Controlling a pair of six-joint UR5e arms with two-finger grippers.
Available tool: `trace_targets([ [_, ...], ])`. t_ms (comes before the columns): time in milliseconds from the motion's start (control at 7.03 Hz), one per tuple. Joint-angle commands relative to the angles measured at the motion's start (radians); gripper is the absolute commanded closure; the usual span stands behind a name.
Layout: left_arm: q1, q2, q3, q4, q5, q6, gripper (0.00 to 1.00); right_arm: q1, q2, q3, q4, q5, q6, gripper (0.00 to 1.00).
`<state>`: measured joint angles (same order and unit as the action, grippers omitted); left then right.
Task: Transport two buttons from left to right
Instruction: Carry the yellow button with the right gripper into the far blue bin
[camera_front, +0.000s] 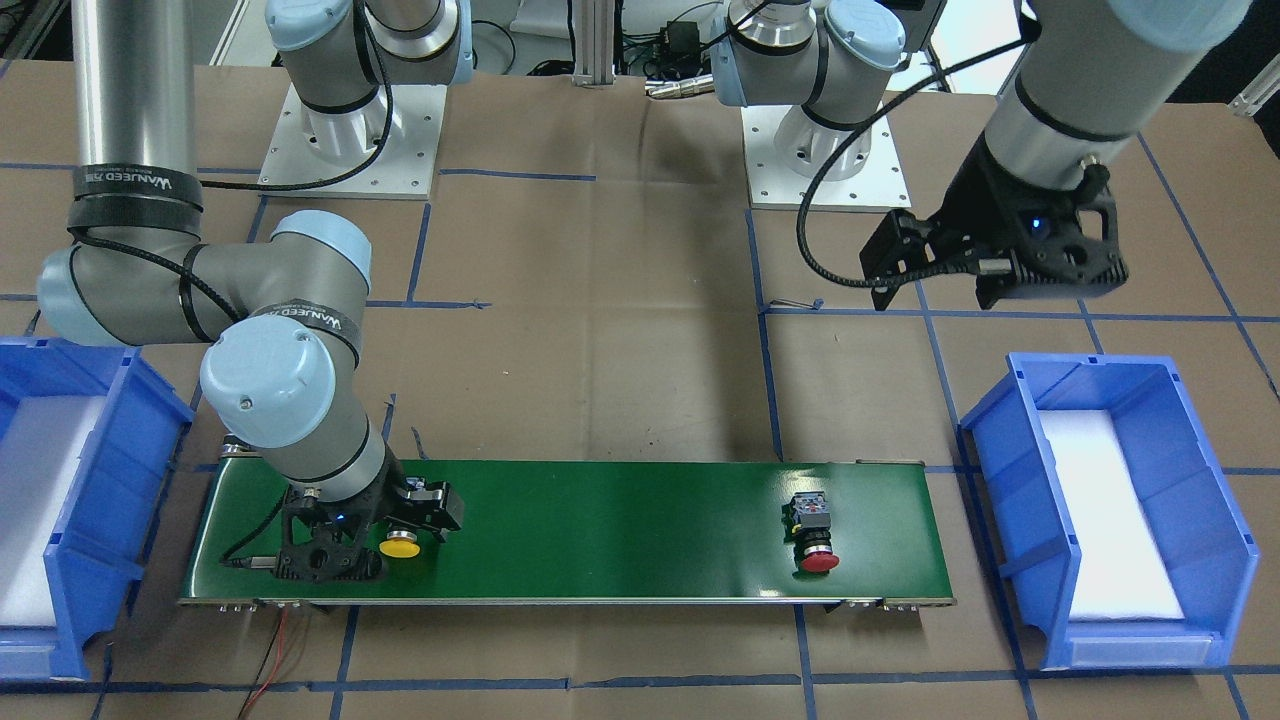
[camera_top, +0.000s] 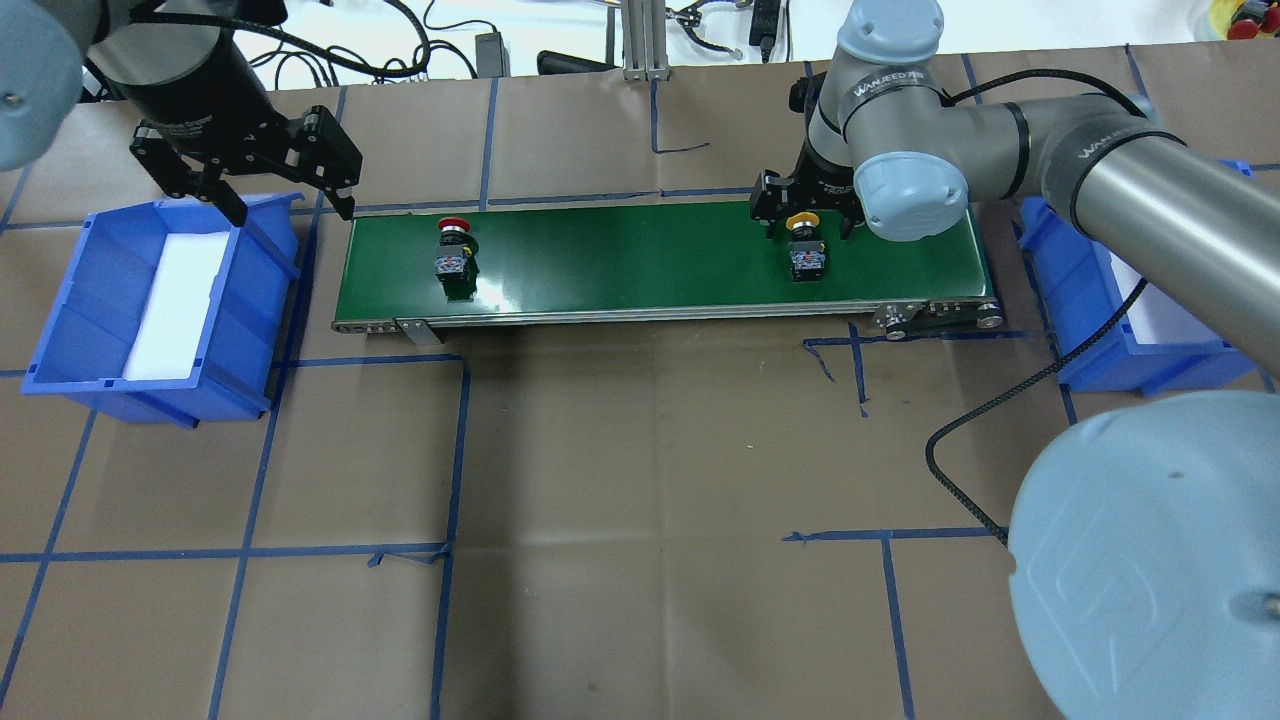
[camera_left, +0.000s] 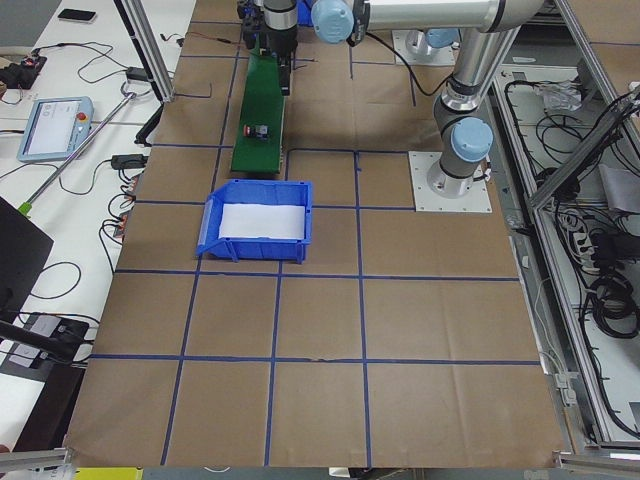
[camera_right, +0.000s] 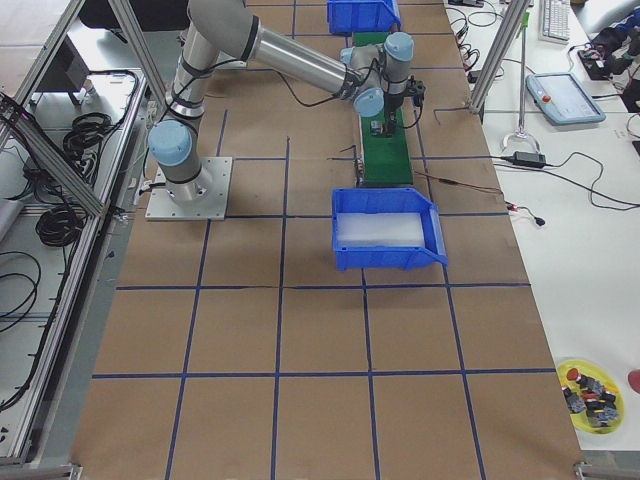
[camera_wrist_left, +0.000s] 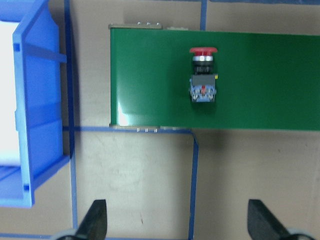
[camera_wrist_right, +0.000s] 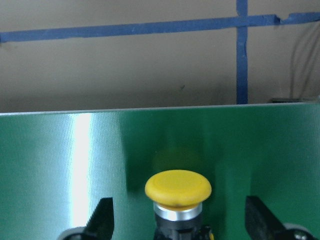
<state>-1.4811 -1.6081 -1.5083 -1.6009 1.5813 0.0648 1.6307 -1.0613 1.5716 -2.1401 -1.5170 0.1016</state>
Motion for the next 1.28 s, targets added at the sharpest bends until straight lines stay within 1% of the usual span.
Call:
trace_targets([
  [0, -0.001, 0.088, -0.102, 0.002, -0.003, 0.012, 0.00, -0.006, 0.001, 0.002, 0.122, -0.002, -0.005, 0.80],
  [142, -0.002, 0.079, -0.110, 0.062, -0.010, -0.008, 0.00, -0.018, -0.002, 0.002, 0.135, -0.003, -0.007, 0.94],
  [285, -0.013, 0.073, -0.107, 0.067, -0.010, -0.020, 0.00, -0.038, -0.011, -0.010, 0.135, -0.009, -0.008, 0.97],
  [569, -0.030, 0.062, -0.107, 0.067, -0.009, -0.017, 0.00, -0.108, -0.072, -0.051, 0.140, -0.006, -0.066, 0.98],
  [712, -0.031, 0.062, -0.107, 0.067, -0.013, -0.017, 0.00, -0.168, -0.091, -0.095, 0.191, -0.008, -0.138, 0.98],
  [854, -0.031, 0.062, -0.107, 0.067, -0.014, -0.019, 0.00, -0.243, -0.109, -0.138, 0.234, -0.014, -0.227, 0.98],
  [996, -0.033, 0.062, -0.111, 0.067, -0.014, -0.019, 0.00, -0.327, -0.120, -0.157, 0.270, -0.015, -0.320, 0.98],
  [1138, -0.041, 0.062, -0.113, 0.067, -0.014, -0.019, 0.00, -0.409, -0.134, -0.156, 0.285, -0.017, -0.438, 0.98],
])
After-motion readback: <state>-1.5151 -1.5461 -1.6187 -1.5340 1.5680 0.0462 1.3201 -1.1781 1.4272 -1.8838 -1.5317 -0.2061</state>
